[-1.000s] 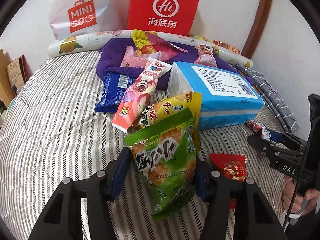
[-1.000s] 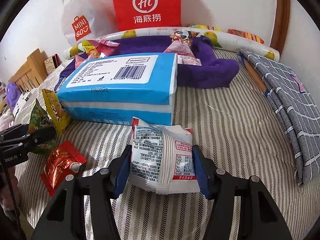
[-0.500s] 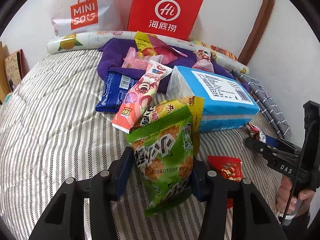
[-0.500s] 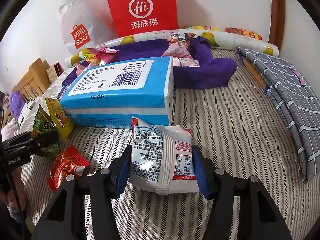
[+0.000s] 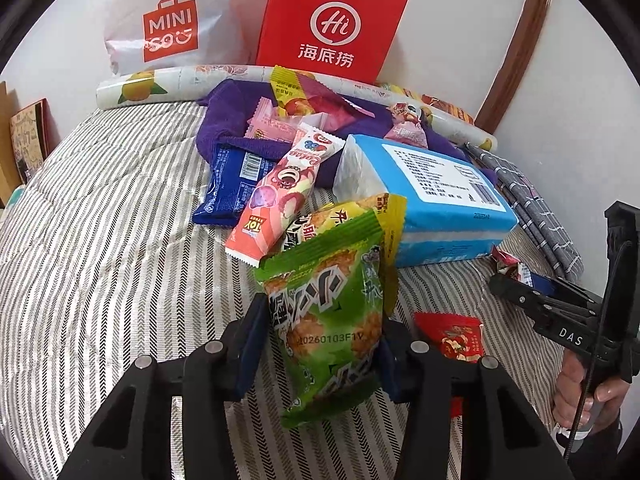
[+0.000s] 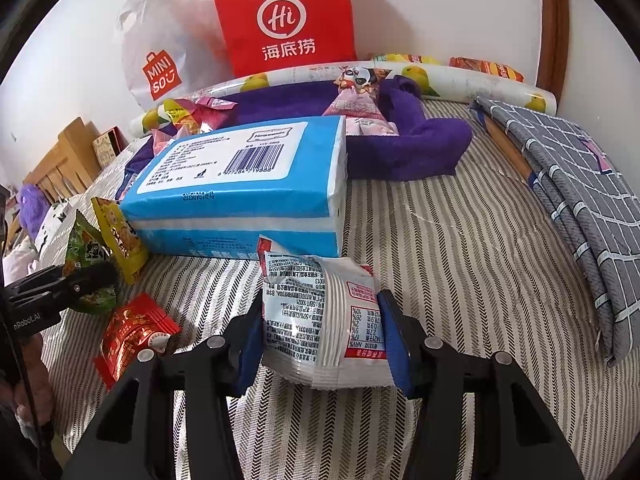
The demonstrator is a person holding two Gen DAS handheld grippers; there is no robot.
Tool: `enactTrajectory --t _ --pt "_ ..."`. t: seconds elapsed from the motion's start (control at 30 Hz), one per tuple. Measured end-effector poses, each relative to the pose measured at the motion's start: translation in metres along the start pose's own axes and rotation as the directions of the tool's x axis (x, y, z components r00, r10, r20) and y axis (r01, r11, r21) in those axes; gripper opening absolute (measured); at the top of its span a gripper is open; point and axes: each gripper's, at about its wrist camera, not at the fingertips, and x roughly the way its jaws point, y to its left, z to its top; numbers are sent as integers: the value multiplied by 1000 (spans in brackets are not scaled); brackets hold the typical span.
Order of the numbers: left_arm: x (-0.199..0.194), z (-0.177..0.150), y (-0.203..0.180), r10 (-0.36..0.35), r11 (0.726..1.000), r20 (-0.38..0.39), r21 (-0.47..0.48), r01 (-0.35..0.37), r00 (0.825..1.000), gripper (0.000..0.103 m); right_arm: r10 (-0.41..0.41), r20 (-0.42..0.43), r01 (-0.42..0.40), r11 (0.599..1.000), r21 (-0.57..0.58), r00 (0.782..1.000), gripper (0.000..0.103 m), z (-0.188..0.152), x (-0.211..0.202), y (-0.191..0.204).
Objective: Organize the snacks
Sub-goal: 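Lift both held packs and carry them toward the purple towel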
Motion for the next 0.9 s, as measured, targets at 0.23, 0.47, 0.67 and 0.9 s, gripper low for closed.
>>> enactTrajectory --t 0.23,0.47,0.67,0.9 --pt "-1 1 -1 6 1000 0 6 -6 1000 45 17 4 -17 1000 15 1000 52 0 -1 -3" --pt "-1 0 1 -11 1000 8 -3 11 1000 45 26 3 -26 999 19 1000 52 1 0 -3" --pt "-6 -3 0 12 1000 4 -2 -12 1000 45 91 15 -92 995 41 996 52 -1 -5 -8" --pt "-22 -6 -4 19 1000 2 -5 -19 1000 45 51 17 -52 998 25 999 51 -11 -19 0"
